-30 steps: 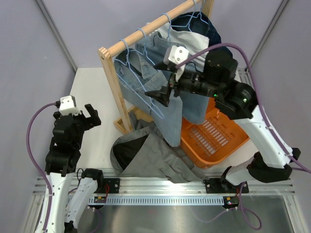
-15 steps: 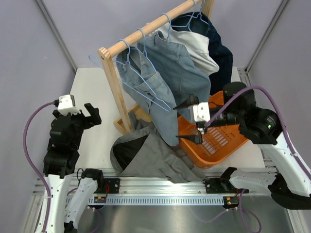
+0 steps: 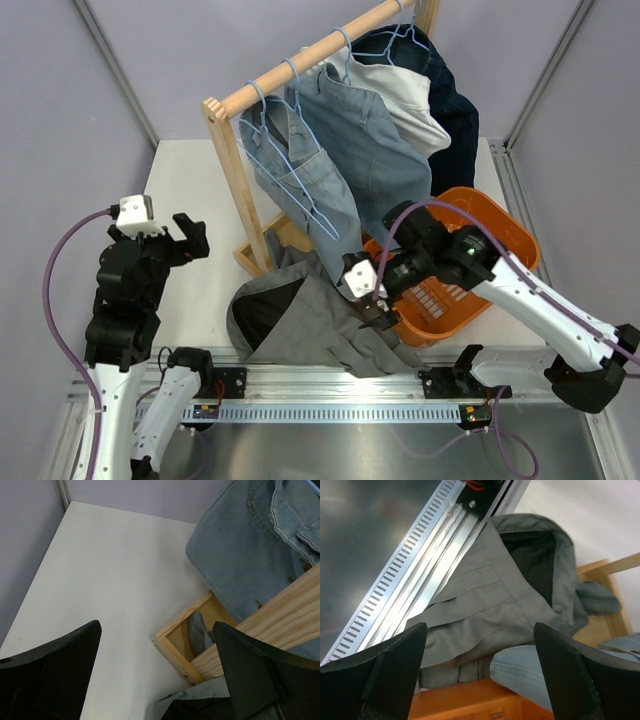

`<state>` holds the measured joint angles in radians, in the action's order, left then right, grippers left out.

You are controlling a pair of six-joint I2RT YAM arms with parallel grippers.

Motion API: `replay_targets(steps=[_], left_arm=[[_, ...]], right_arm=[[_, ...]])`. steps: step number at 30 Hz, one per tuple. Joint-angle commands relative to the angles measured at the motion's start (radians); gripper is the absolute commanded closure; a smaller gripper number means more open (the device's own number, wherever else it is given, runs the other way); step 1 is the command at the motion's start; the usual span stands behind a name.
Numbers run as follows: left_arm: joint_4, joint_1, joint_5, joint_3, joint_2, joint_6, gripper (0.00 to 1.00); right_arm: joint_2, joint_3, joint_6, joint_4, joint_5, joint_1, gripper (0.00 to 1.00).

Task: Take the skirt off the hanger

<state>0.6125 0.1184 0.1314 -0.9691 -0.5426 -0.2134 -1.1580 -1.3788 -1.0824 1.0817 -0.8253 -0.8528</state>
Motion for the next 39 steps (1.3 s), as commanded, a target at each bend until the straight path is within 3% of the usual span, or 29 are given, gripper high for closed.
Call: replay_targets(steps=[1,10,15,21,34,36,39], left_arm=[[-0.004,0.001,-0.042,-0.033,0.012,0.005,0.01],[0.021,0.001,-0.056,0.016,0.050,-0.018,0.01],[0.012,0.001,-0.055,0.024,0.050,-0.018,0.01],[0.000,0.003,-0.053,0.036,0.050,-0.015,0.01],[-0.020,0.003,-0.062,0.067,0.049,-0.015,0.01],[-0.017,0.001,-0.062,0.064,0.050,-0.012,0.01],[-0.014,0.001,-0.062,0.058,0.046,-0.006,0.01]], right_arm=[[-0.040,0.081,0.070,-0.162,0.153,-0.097,0.05],[-0.167,0.262,0.289,-0.575,0.569,-0.311,0.02],[-0.239,0.271,0.482,-0.739,0.785,-0.316,0.00],[-0.304,0.281,0.596,-0.789,0.974,-0.316,0.01],[-0.419,0.299,0.677,-0.764,0.976,-0.318,0.02],[-0.443,0.297,0.687,-0.763,0.942,-0.316,0.08],[-0.451,0.293,0.705,-0.741,0.864,-0.318,0.31]])
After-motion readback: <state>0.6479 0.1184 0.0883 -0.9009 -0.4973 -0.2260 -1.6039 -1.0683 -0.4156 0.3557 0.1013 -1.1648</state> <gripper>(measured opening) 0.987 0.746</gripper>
